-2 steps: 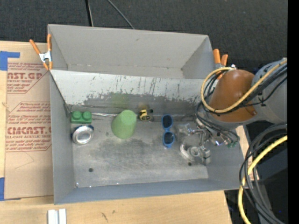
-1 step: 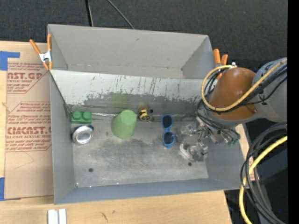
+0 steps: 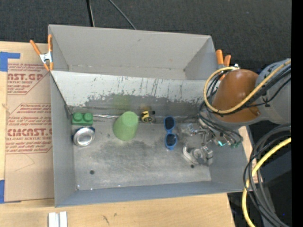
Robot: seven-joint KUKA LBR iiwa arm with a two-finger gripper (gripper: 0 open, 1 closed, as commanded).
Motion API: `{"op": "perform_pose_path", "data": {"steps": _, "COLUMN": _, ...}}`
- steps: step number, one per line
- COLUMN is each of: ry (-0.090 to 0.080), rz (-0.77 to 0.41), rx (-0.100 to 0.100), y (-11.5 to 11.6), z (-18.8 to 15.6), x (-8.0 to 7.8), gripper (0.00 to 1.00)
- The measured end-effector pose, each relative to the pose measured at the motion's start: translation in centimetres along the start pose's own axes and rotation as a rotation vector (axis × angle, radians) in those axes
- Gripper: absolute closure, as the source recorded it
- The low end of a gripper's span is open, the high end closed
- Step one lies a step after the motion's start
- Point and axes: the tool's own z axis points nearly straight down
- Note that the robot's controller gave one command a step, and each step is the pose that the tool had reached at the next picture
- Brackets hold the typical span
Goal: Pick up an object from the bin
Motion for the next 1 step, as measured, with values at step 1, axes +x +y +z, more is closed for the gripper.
{"op": "perform_pose_path", "data": {"steps": 1, "ry": 0.000, "rz": 0.109, "rx": -0.001, "y": 0.25, "z": 0.02, "x": 1.38, "gripper": 0.00}}
